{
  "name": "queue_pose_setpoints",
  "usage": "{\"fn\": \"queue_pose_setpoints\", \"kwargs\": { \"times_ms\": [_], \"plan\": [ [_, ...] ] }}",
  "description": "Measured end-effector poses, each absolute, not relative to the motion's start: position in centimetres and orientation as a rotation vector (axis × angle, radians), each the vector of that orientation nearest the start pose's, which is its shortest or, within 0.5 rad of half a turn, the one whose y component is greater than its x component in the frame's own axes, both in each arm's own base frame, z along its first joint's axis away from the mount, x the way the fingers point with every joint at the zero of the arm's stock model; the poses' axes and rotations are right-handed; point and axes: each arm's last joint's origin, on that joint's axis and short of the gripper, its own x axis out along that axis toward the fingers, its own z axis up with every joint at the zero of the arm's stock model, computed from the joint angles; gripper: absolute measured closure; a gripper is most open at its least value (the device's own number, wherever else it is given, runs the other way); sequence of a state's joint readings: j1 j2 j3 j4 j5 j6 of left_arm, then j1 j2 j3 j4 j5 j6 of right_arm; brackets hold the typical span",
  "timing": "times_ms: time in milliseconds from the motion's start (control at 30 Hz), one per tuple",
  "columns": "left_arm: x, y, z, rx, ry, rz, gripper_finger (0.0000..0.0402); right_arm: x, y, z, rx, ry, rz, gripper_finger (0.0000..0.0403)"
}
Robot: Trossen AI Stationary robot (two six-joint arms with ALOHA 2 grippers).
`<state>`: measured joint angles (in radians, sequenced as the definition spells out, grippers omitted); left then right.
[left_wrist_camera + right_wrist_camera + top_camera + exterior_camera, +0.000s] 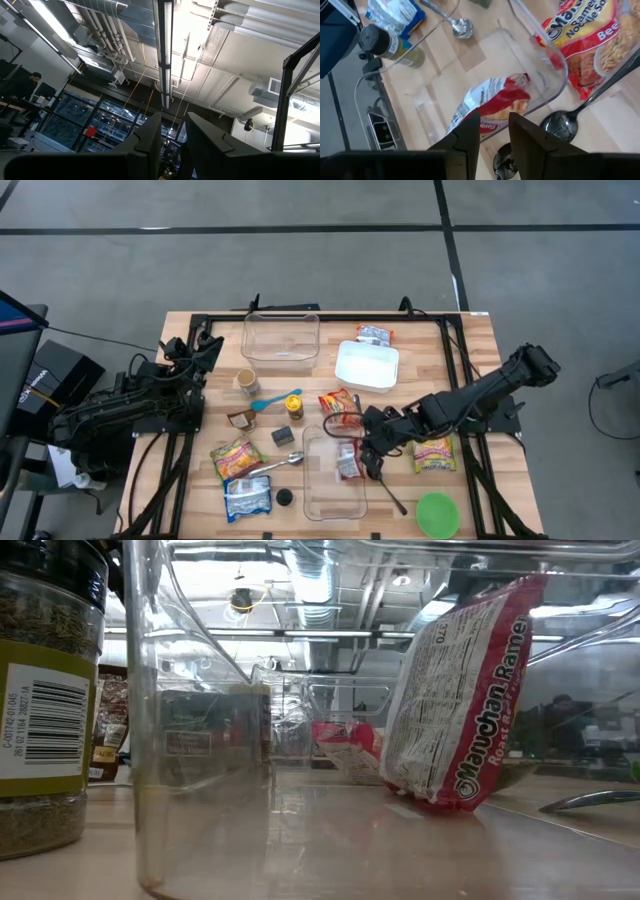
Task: Pick & Place Food Item
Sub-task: Put the right green noodle pack into the bottom transparent bin
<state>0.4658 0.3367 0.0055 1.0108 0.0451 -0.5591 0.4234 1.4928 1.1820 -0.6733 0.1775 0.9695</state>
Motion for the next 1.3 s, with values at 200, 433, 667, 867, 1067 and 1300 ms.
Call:
{"fn": "queue_pose_setpoints", "kwargs": {
  "times_ms": [200,433,667,867,1067,1300],
  "plan": [
    [8.7,4.3,22.9,-0.358,-0.752,0.207,0.0317,27.5,10.8,28.0,0.621,0.924,-0.253,0.0306],
    [8.7,4.2,22.9,-0.357,-0.752,0.207,0.0317,25.4,9.0,30.2,0.637,0.895,-0.278,0.0306],
    [8.7,4.2,22.9,-0.358,-0.752,0.207,0.0317,23.9,7.8,30.6,0.572,0.911,-0.381,0.0306],
    [8.7,4.2,22.9,-0.361,-0.752,0.205,0.0317,22.7,7.4,29.8,0.485,1.038,-0.462,0.0306],
    [8.7,4.2,22.9,-0.364,-0.752,0.204,0.0317,20.7,7.4,29.2,0.465,1.197,-0.602,0.0306],
    [8.7,4.3,22.9,-0.364,-0.753,0.204,0.0317,18.9,7.9,28.4,0.49,1.306,-0.719,0.0306]
  ]
}}
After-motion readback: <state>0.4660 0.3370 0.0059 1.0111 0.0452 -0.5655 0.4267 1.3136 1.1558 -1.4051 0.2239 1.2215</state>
